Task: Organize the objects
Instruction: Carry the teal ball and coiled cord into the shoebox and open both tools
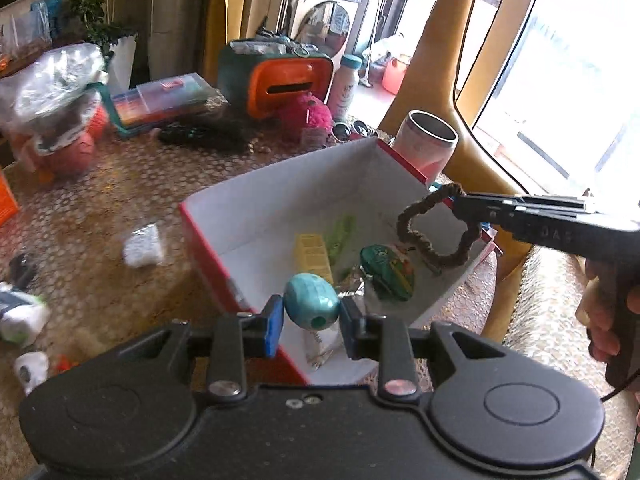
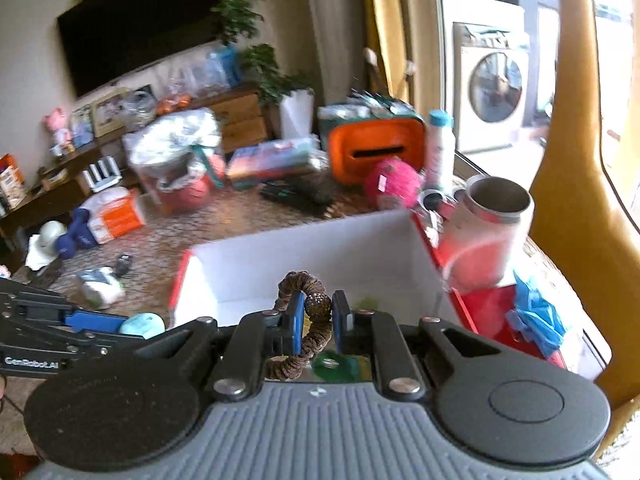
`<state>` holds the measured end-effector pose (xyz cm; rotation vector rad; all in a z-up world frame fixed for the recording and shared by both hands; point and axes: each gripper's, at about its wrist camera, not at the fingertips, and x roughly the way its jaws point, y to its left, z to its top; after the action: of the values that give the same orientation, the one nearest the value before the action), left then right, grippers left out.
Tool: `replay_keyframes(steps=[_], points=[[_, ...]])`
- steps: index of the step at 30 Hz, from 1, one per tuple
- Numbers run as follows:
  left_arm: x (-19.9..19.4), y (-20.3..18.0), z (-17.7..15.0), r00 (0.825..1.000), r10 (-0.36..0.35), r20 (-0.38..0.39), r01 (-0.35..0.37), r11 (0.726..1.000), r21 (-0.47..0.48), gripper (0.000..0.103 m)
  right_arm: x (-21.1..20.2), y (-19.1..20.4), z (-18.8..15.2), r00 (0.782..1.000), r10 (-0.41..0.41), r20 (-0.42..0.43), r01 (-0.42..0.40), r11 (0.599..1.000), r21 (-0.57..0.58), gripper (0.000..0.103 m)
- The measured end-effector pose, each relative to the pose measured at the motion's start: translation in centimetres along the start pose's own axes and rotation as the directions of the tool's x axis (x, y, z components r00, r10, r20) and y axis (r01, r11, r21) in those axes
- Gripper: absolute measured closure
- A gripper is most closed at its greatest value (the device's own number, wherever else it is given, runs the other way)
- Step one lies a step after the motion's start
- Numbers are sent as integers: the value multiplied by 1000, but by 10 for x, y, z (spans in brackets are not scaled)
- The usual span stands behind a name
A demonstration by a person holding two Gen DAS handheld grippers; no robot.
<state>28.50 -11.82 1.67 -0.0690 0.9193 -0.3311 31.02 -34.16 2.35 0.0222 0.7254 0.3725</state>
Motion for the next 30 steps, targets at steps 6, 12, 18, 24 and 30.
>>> replay_keyframes(steps=[6, 12, 18, 24, 30], points=[[34, -18, 12, 999, 9, -39, -8, 1000, 22, 75, 24, -27, -7, 999, -24, -36, 25, 999, 34, 89], [66, -24, 25, 997, 17, -71, -16, 1000, 25, 75, 49, -41, -14, 996, -21, -88, 24, 999, 32, 89], [91, -26, 40, 995, 26, -91, -24, 999, 27, 75, 61, -44, -18, 992, 21, -127, -21, 1000, 1, 89], [117, -24, 44, 990, 49, -135, -46, 999, 26, 75, 74, -35, -24, 983, 33, -181, -50, 995, -85, 89], [135, -21, 42, 985, 57, -166, -52, 998, 32, 75, 84, -30, -31, 977, 27, -213, -53, 992, -116, 89]])
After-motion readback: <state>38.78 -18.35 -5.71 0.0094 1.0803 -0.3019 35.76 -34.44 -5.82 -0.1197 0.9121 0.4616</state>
